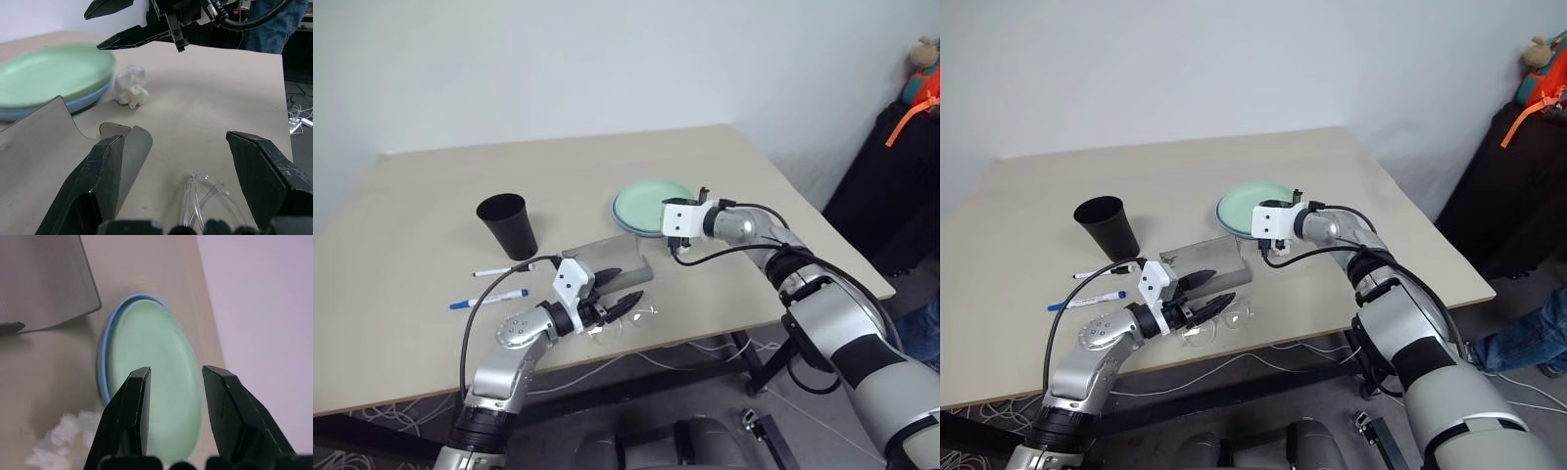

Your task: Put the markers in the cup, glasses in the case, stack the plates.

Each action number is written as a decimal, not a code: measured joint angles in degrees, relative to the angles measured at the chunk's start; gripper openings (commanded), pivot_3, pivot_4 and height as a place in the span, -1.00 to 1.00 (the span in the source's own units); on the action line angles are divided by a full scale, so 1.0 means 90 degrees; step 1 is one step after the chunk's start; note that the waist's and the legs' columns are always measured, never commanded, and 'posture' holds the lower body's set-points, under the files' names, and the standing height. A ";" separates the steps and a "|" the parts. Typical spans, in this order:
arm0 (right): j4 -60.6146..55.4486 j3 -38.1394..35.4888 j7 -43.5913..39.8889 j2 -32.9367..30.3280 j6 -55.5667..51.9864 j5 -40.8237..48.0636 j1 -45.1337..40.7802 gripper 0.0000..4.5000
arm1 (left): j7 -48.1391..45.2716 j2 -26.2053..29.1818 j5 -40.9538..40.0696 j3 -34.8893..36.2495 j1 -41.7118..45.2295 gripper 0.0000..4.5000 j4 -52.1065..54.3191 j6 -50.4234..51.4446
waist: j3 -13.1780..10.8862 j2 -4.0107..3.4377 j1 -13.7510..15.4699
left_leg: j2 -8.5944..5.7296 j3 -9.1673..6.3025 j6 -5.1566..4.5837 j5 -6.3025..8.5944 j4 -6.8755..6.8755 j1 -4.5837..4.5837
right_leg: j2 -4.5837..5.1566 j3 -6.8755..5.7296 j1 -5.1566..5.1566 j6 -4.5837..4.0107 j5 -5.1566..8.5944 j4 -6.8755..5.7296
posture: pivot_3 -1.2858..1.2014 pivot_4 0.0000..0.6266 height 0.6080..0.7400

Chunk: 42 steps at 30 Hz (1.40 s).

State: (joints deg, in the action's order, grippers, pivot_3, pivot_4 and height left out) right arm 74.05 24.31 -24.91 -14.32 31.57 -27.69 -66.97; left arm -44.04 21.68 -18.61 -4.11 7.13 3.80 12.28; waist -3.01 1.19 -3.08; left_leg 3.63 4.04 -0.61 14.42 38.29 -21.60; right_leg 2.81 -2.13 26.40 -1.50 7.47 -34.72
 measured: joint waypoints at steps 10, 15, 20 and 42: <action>-0.0552 -0.1439 -0.2555 0.0000 -0.1731 0.1759 0.0451 0.72 | -0.0018 0.0007 0.0000 0.0002 0.0004 0.57 -0.0017 -0.0024 | 0.0000 0.0000 0.0003 | 0.0000 -0.0001 0.0000 0.0000 0.0000 0.0003 | 0.0000 -0.0001 -0.0004 0.0000 0.0000 -0.0001 | 0.03 -1.00 1.00; -0.0793 -0.1777 -0.2767 0.0019 -0.2998 0.2130 0.0661 0.99 | -0.0053 0.0013 0.0000 0.0003 0.0050 0.57 -0.0076 -0.0027 | 0.0000 -0.0001 0.0003 | 0.0000 0.0000 0.0001 0.0000 0.0000 0.0002 | 0.0000 -0.0001 -0.0002 0.0000 0.0000 -0.0003 | 0.03 -1.00 1.00; -0.0778 -0.2114 -0.2280 0.0180 -0.3972 0.2383 0.0674 0.99 | -0.0094 0.0045 -0.0005 0.0010 0.0150 0.57 -0.0167 -0.0029 | 0.0000 -0.0001 0.0001 | 0.0001 -0.0002 0.0001 0.0000 0.0000 0.0001 | -0.0001 -0.0003 0.0000 0.0000 0.0000 -0.0004 | 0.03 -1.00 1.00; -0.0471 -0.2605 -0.1774 0.0498 -0.4594 0.2761 0.0568 -0.59 | 0.0191 0.0053 0.0130 0.0126 0.0258 0.57 -0.0412 -0.0361 | 0.0000 -0.0002 0.0002 | 0.0000 -0.0001 0.0001 0.0001 -0.0001 -0.0002 | 0.0000 -0.0002 0.0000 0.0001 -0.0001 0.0000 | 0.03 -1.00 1.00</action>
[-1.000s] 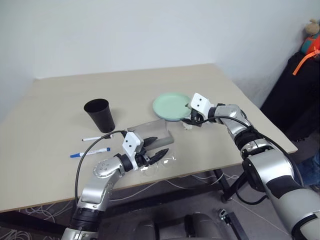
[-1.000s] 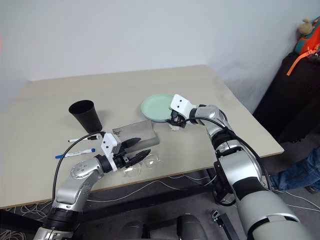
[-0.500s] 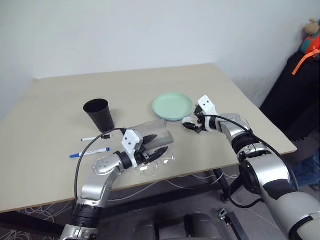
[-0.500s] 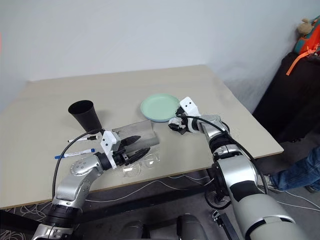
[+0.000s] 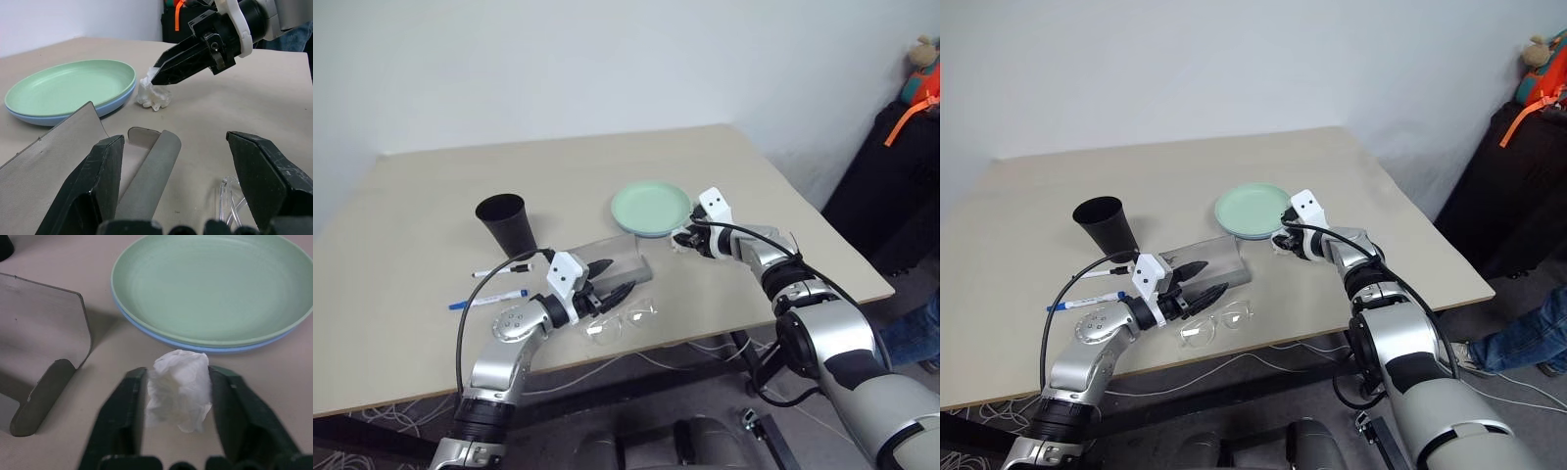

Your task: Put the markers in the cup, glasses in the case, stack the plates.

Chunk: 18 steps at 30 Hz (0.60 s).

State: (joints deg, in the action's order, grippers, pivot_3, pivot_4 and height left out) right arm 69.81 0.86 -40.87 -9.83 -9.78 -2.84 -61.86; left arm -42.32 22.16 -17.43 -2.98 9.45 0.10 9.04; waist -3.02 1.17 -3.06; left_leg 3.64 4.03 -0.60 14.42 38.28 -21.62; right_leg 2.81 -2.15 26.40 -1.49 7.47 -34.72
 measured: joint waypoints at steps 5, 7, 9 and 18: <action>-0.0001 -0.0002 -0.0148 -0.0003 0.0001 0.0007 -0.0057 -0.98 | 0.0011 0.0000 0.0003 0.0000 0.0000 0.57 0.0000 -0.0041 | 0.0000 0.0000 -0.0002 | 0.0000 0.0000 0.0000 0.0000 0.0000 0.0000 | 0.0000 0.0000 0.0000 0.0000 0.0000 0.0000 | 0.03 -1.00 1.00; -0.0005 -0.0019 -0.0295 -0.0004 0.0022 0.0065 -0.0111 -0.98 | 0.0014 0.0004 0.0003 0.0000 0.0000 0.57 -0.0001 -0.0043 | 0.0000 0.0000 -0.0001 | 0.0000 0.0000 0.0000 0.0000 0.0000 0.0000 | 0.0000 0.0000 0.0000 0.0000 0.0000 0.0000 | 0.03 -1.00 1.00; -0.0018 -0.0054 -0.0440 -0.0004 0.0056 0.0110 -0.0187 -0.98 | 0.0016 0.0013 0.0003 0.0002 0.0000 0.57 -0.0001 -0.0045 | -0.0001 -0.0001 -0.0001 | 0.0000 0.0000 0.0000 0.0000 0.0000 -0.0001 | 0.0000 0.0000 0.0001 0.0000 0.0000 0.0000 | 0.03 -1.00 1.00; -0.0019 -0.0288 -0.0391 0.0007 0.0350 0.0268 -0.0957 -0.98 | 0.0023 0.0051 0.0004 0.0013 0.0001 0.57 -0.0005 -0.0074 | -0.0001 -0.0002 0.0000 | 0.0001 -0.0001 0.0001 0.0001 -0.0005 -0.0001 | 0.0000 -0.0003 0.0003 0.0000 0.0001 0.0003 | 0.03 -1.00 1.00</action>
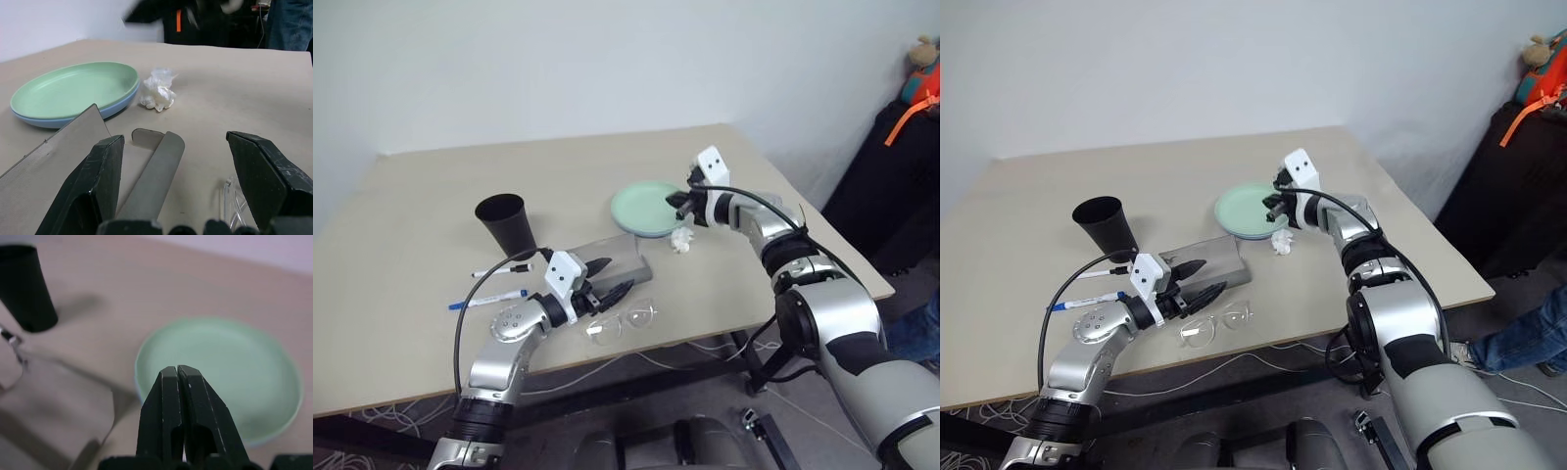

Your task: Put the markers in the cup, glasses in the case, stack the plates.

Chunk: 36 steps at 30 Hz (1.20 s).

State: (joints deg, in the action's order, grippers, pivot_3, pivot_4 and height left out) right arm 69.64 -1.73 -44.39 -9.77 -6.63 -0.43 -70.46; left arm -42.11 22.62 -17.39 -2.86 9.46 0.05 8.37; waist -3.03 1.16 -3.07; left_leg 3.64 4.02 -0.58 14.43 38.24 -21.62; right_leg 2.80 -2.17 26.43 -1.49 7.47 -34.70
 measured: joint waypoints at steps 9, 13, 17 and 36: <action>0.0208 0.0136 0.0062 -0.0090 -0.0152 -0.0114 0.0307 0.03 | 0.0098 0.0010 0.0001 0.0012 -0.0095 0.57 0.0005 -0.0007 | 0.0000 0.0000 0.0006 | -0.0001 0.0000 -0.0001 0.0000 -0.0001 -0.0005 | 0.0002 0.0000 0.0002 0.0001 0.0000 0.0002 | 0.03 -1.00 1.00; 0.0258 0.0136 0.0287 -0.0087 -0.0407 -0.0159 0.0621 0.18 | 0.0098 0.0010 0.0001 0.0011 -0.0113 0.57 0.0005 -0.0007 | 0.0000 0.0000 0.0005 | -0.0001 0.0001 -0.0001 0.0000 -0.0001 -0.0003 | 0.0002 0.0000 0.0001 0.0001 0.0000 0.0000 | 0.03 -1.00 1.00; 0.0286 0.0064 0.0443 -0.0072 -0.0568 -0.0143 0.0671 0.18 | 0.0084 0.0010 0.0000 0.0006 -0.0093 0.57 0.0004 -0.0007 | -0.0001 -0.0001 -0.0009 | 0.0001 0.0000 -0.0001 0.0000 -0.0001 0.0000 | 0.0000 0.0001 0.0002 0.0001 0.0000 -0.0002 | 0.03 -1.00 1.00; 0.0594 0.0170 0.1089 0.0249 -0.0722 -0.0338 0.0894 0.03 | -0.0016 0.0011 0.0001 -0.0004 -0.0009 0.57 -0.0018 -0.0002 | -0.0001 -0.0001 -0.0005 | 0.0000 -0.0001 -0.0001 0.0000 -0.0001 -0.0002 | 0.0000 0.0001 0.0002 0.0001 0.0000 -0.0001 | 0.03 -1.00 1.00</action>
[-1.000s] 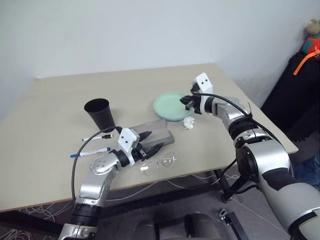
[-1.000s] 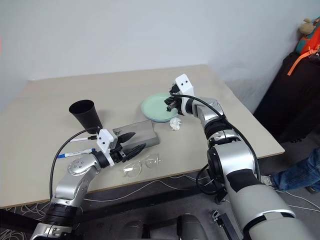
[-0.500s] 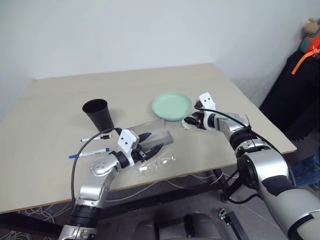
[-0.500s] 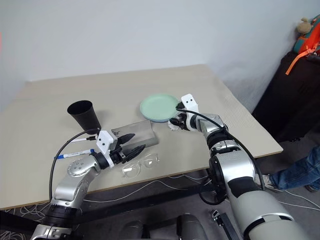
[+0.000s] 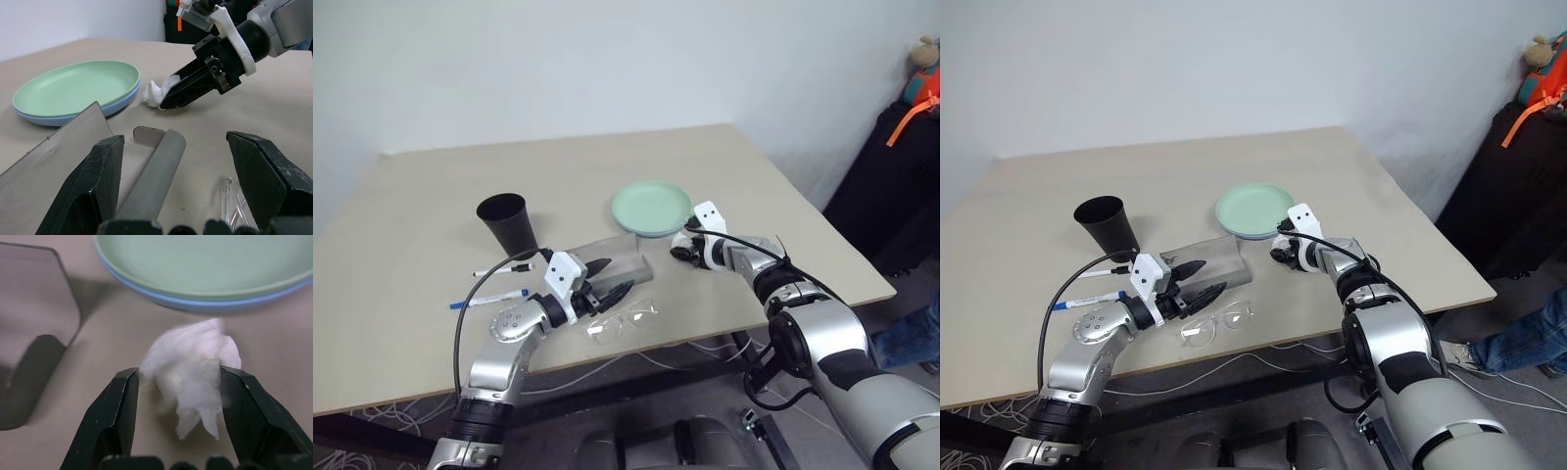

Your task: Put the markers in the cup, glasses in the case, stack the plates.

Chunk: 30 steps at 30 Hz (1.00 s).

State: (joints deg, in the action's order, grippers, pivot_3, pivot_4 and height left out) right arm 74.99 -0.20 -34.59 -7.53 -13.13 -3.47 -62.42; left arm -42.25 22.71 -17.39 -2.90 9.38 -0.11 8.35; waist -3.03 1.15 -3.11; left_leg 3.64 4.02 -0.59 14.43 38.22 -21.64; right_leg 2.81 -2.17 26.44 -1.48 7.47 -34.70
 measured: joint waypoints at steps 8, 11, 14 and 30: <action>0.0048 -0.0002 0.0058 0.0000 0.0129 -0.0003 0.0000 -0.98 | 0.0051 0.0000 0.0000 0.0000 -0.0039 0.57 0.0003 0.0002 | 0.0000 0.0000 -0.0001 | 0.0000 0.0000 0.0000 0.0000 0.0000 0.0000 | 0.0000 0.0000 -0.0001 0.0000 0.0000 0.0000 | 0.03 -1.00 1.00; 0.0047 -0.0001 -0.0012 0.0000 0.0200 -0.0002 0.0000 -0.98 | 0.0055 0.0000 0.0000 0.0000 -0.0065 0.57 0.0003 0.0002 | 0.0000 0.0000 -0.0001 | 0.0000 0.0000 0.0000 0.0000 0.0000 0.0000 | 0.0000 0.0001 -0.0001 0.0000 0.0000 0.0001 | 0.03 -1.00 1.00; 0.0047 0.0028 -0.0140 -0.0001 0.0271 -0.0007 0.0000 -0.98 | 0.0057 0.0001 0.0000 0.0000 -0.0065 0.57 0.0004 0.0003 | 0.0000 0.0000 -0.0001 | 0.0000 -0.0001 0.0000 0.0000 0.0000 0.0000 | 0.0000 0.0001 -0.0001 0.0000 0.0000 0.0001 | 0.03 -1.00 1.00; -0.0084 -0.0304 -0.0115 0.0112 0.0673 0.0193 -0.0700 -0.98 | 0.0048 0.0009 0.0002 -0.0007 -0.0046 0.57 0.0004 0.0013 | 0.0000 0.0000 -0.0002 | 0.0001 0.0000 0.0001 0.0001 -0.0003 -0.0001 | 0.0000 -0.0001 0.0002 0.0000 0.0000 0.0002 | 0.03 -1.00 1.00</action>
State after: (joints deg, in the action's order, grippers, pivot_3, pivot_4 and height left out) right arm 74.23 -2.93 -35.63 -6.52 -7.07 -1.74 -68.71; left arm -41.82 22.79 -17.37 -2.96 8.97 -0.08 8.47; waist -3.03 1.14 -3.12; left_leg 3.65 4.02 -0.58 14.43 38.20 -21.65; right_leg 2.80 -2.17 26.47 -1.49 7.47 -34.69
